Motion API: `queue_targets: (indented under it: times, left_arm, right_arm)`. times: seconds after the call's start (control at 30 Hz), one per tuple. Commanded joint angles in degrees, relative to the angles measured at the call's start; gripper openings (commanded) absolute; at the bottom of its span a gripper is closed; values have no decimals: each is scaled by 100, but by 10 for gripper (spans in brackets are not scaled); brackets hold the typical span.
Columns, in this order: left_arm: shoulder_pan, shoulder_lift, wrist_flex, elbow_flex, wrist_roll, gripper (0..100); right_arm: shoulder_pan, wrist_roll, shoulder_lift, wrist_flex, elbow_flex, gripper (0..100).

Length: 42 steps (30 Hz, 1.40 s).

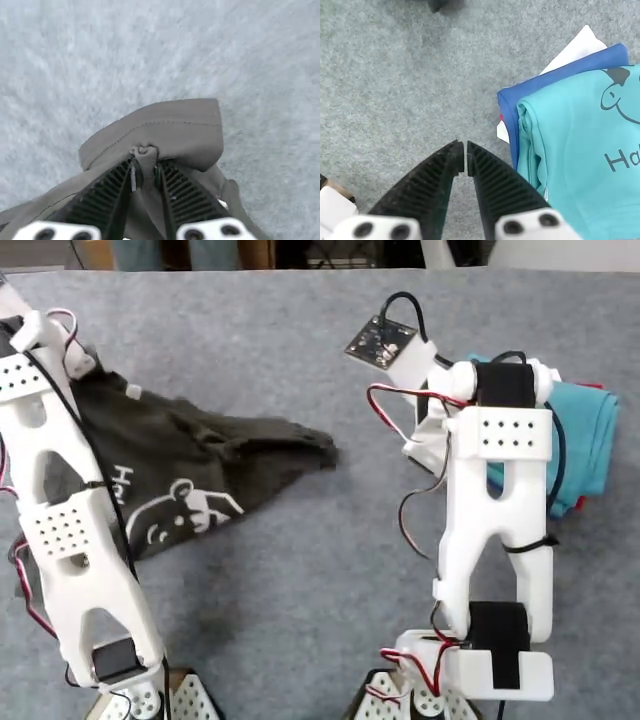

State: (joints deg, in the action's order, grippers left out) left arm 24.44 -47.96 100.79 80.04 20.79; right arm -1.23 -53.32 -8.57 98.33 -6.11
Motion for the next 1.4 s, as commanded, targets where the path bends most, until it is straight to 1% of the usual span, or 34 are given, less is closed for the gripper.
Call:
queue_targets:
  times: [0.0,0.1,0.2,0.33,0.43,0.5,0.53,0.6,0.67,0.77,0.83,0.87,0.93,1.0,1.07,1.1,1.2,1.3,1.37]
  left_arm:
    - [84,624,9,277,-343,29]
    - [31,703,9,-22,-536,29]
    - [22,677,9,-532,-536,30]
    - [66,677,0,-1305,-527,30]
    - [66,677,0,-1780,-545,43]
    - [66,677,0,-2079,-589,124]
    - [75,677,0,-2176,-642,176]
    - [75,695,0,-2325,-721,257]
    - [84,695,0,-2422,-738,284]
    - [163,686,0,-2633,-633,284]
    - [303,695,0,-2844,-378,284]
    - [391,686,0,-2958,-264,282]
    - [541,677,0,-3204,-185,236]
    - [664,677,-9,-3407,-141,160]
    - [743,668,-26,-3582,-132,83]
    - [760,668,-97,-3662,-132,55]
    - [778,668,-281,-3899,-53,46]
    - [787,686,-281,-3934,105,44]
    - [787,730,-273,-3925,105,42]
  right_arm:
    - [-123,-35,-40,-79,-48,14]
    - [-176,-44,-57,-79,-57,14]
    - [-132,-44,-13,-176,-4,14]
    - [0,-18,-13,-475,286,15]
    - [246,-9,-13,-527,435,15]
    - [413,62,-13,-510,488,28]
    - [510,176,-13,-510,532,52]
    - [712,475,-13,-527,637,129]
    - [976,580,-13,-527,796,215]
    - [1512,633,-13,-527,1200,319]
    - [1837,738,-4,-721,1587,355]
    - [1969,932,4,-985,1798,358]
    - [2163,1354,180,-1776,2264,351]
    - [2233,1662,593,-2629,2624,338]
    - [2242,1908,1200,-3200,2686,331]
    - [2233,2066,1560,-3349,2571,332]
    - [2207,2602,2765,-3499,1745,332]
    - [2242,2980,3846,-3226,593,329]
    - [2251,3191,4409,-2769,-251,326]
